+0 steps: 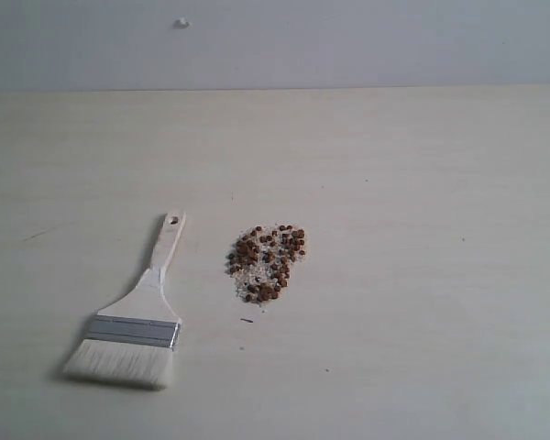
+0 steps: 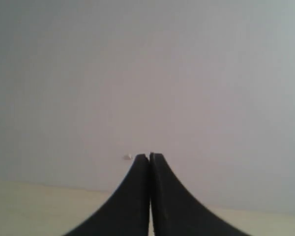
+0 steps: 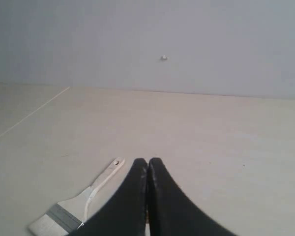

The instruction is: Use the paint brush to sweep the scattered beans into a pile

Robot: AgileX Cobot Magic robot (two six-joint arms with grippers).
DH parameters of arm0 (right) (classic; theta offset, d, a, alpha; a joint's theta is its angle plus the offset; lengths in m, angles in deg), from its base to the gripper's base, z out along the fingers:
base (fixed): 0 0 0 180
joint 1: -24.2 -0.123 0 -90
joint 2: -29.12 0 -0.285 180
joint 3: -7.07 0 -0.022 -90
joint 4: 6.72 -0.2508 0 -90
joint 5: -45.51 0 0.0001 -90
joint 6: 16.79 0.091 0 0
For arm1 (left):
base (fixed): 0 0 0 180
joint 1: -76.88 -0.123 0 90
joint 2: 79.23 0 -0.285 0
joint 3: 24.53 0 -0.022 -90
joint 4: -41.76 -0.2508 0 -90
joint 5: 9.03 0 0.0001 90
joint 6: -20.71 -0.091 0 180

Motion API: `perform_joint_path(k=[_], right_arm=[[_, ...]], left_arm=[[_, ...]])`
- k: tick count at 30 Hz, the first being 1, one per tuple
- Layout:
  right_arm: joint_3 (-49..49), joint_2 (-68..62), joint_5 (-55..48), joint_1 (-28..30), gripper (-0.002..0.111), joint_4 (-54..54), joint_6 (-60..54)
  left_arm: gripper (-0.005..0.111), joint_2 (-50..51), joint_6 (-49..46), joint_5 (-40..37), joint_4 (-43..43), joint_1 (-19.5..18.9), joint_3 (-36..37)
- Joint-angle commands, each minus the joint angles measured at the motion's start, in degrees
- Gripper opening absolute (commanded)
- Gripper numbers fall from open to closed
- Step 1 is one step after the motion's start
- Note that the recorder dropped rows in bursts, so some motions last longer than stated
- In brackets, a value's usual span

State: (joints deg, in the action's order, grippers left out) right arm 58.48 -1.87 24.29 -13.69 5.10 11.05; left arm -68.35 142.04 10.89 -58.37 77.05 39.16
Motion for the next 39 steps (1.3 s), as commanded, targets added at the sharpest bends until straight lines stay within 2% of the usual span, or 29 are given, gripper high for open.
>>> perform_joint_path(k=[1, 8, 25, 27, 29, 32, 36, 39], right_arm=[[0.23, 0.49, 1.07, -0.12, 0.000, 0.18, -0.07], [0.23, 0.49, 1.07, -0.12, 0.000, 0.18, -0.07], [0.23, 0.49, 1.07, -0.12, 0.000, 0.18, -0.07], [0.23, 0.49, 1.07, -0.12, 0.000, 0.18, -0.07], [0.23, 0.49, 1.07, -0.12, 0.000, 0.18, -0.07], [0.23, 0.49, 1.07, -0.12, 0.000, 0.18, -0.07], [0.23, 0.49, 1.07, -0.12, 0.000, 0.18, -0.07], [0.23, 0.49, 1.07, -0.12, 0.000, 0.18, -0.07]], left_arm=[[0.000, 0.22, 0.24, 6.92, 0.18, -0.20, 3.06], [0.000, 0.22, 0.24, 11.32, 0.18, -0.20, 4.24], [0.000, 0.22, -0.83, 9.54, 1.35, -0.20, 4.51], [0.000, 0.22, -9.04, 5.06, 11.12, -0.20, 5.63], [0.000, 0.22, -23.86, 1.81, 25.49, -0.20, 7.35], [0.000, 0.22, -47.09, 1.19, 47.55, -0.20, 10.03], [0.000, 0.22, -70.98, 0.89, 63.49, -0.20, 12.18], [0.000, 0.22, -84.19, 0.09, 73.11, -0.20, 13.53]])
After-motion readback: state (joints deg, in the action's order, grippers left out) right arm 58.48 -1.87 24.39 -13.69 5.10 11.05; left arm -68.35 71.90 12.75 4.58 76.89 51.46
